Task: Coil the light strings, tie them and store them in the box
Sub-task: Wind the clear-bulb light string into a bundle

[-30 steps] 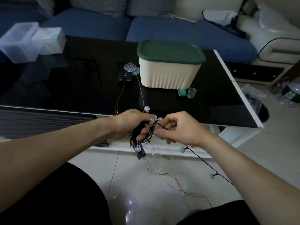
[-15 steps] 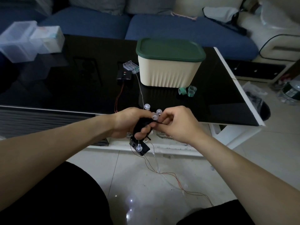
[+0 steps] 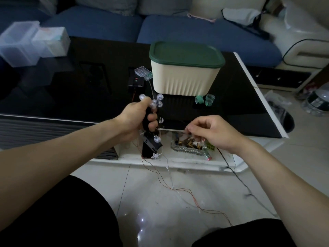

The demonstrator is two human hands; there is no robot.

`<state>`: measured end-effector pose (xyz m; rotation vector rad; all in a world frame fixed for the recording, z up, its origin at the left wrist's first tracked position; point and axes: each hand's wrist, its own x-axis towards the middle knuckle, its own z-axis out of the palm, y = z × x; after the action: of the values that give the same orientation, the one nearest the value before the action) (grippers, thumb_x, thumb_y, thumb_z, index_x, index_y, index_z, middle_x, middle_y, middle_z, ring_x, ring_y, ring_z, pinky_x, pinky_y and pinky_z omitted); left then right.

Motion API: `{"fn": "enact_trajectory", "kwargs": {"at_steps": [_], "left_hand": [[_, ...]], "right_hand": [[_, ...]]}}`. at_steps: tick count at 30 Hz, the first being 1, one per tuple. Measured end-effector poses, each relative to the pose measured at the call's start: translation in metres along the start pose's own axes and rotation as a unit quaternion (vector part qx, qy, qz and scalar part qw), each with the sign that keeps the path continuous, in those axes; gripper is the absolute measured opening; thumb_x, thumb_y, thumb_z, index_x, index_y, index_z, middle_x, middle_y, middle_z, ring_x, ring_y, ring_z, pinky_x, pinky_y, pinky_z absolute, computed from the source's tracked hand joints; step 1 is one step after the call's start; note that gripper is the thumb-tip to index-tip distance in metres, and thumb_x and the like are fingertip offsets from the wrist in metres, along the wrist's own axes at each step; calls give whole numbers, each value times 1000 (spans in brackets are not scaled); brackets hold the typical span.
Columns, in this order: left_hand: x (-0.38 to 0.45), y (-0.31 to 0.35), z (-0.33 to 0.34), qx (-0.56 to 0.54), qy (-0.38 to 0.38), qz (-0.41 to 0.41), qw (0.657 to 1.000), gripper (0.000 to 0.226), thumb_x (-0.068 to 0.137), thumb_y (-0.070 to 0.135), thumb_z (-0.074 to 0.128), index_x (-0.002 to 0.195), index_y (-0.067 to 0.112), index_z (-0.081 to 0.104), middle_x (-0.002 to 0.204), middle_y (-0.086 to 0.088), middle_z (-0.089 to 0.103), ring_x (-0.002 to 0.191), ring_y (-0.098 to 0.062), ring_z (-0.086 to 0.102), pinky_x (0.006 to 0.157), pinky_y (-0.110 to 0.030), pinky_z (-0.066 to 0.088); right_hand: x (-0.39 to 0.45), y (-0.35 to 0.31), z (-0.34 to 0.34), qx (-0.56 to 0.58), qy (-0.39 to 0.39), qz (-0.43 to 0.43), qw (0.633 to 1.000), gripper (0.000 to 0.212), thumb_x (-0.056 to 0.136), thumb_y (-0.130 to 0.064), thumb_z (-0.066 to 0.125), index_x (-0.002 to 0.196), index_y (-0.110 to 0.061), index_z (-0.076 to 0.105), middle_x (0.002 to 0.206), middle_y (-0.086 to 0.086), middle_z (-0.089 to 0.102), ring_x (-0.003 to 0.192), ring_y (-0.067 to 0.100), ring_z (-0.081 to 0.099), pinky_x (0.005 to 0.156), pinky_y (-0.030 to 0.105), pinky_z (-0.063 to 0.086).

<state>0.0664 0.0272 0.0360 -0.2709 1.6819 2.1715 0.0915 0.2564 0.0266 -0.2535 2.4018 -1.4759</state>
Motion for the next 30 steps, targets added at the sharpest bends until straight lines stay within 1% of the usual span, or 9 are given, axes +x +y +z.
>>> {"fn": "enact_trajectory", "kwargs": {"at_steps": [2, 5, 10, 14, 16, 18, 23, 27, 30], "left_hand": [[1, 4, -2, -14, 15, 16, 1000, 35, 99, 22, 38, 64, 20, 42, 55, 1, 33, 45, -16, 35, 44, -22, 32], [1, 4, -2, -46, 31, 20, 998, 35, 97, 18, 38, 63, 20, 43, 55, 1, 36, 44, -16, 36, 43, -22, 34], [4, 11, -9, -131, 89, 44, 986, 33, 98, 16, 38, 66, 17, 45, 53, 0, 45, 44, -16, 45, 45, -24, 40], [9, 15, -18, -150, 110, 48, 981, 29, 100, 20, 37, 72, 14, 45, 59, -3, 51, 49, -20, 56, 49, -25, 42], [8, 15, -19, -162, 97, 41, 981, 30, 100, 23, 36, 72, 14, 45, 60, -4, 53, 52, -22, 60, 51, -25, 43], [5, 15, -20, -160, 59, 36, 985, 29, 97, 24, 38, 70, 15, 43, 61, -5, 53, 57, -24, 61, 55, -27, 44], [-2, 13, -12, -137, 2, 48, 989, 15, 89, 9, 38, 76, 12, 45, 74, -11, 59, 72, -26, 65, 69, -28, 47], [0, 4, -6, -82, 13, 39, 996, 15, 98, 10, 54, 87, 1, 59, 75, -10, 66, 67, -19, 69, 58, -22, 53], [1, -1, -4, -62, -6, 32, 998, 20, 99, 16, 55, 95, -2, 59, 74, -9, 69, 70, -20, 71, 60, -22, 55]], "right_hand": [[2, 0, 1, 9, -14, 11, 1000, 13, 97, -21, 65, 102, -13, 73, 86, 20, 67, 78, 22, 58, 77, 36, 53], [5, -2, 10, 26, -38, 53, 998, 14, 98, -23, 63, 106, -12, 68, 95, 11, 63, 81, 23, 60, 83, 40, 58], [9, -2, 18, 38, -37, 63, 997, 13, 101, -20, 59, 110, -11, 63, 112, 23, 62, 84, 25, 64, 69, 36, 62], [8, 2, 16, -27, -51, 88, 994, 21, 102, -30, 57, 117, -16, 61, 88, 9, 74, 60, 15, 64, 60, 32, 53], [8, 3, 16, -89, -52, 82, 991, 26, 102, -37, 56, 97, -16, 70, 71, 0, 70, 57, 9, 57, 60, 27, 49], [9, 3, 18, -106, -30, 54, 993, 34, 102, -37, 55, 80, -17, 72, 60, -3, 64, 57, 11, 54, 62, 29, 47], [7, -6, 29, -118, -52, 21, 991, 28, 100, -37, 59, 84, -20, 75, 55, -4, 57, 49, 8, 47, 53, 23, 41], [5, -12, 43, -147, -78, -2, 986, 22, 98, -38, 62, 80, -30, 72, 66, 13, 62, 57, 16, 50, 58, 35, 43], [2, -21, 48, -145, -99, -15, 984, 22, 98, -35, 61, 86, -25, 75, 60, 0, 59, 53, 12, 49, 57, 35, 42]]}}
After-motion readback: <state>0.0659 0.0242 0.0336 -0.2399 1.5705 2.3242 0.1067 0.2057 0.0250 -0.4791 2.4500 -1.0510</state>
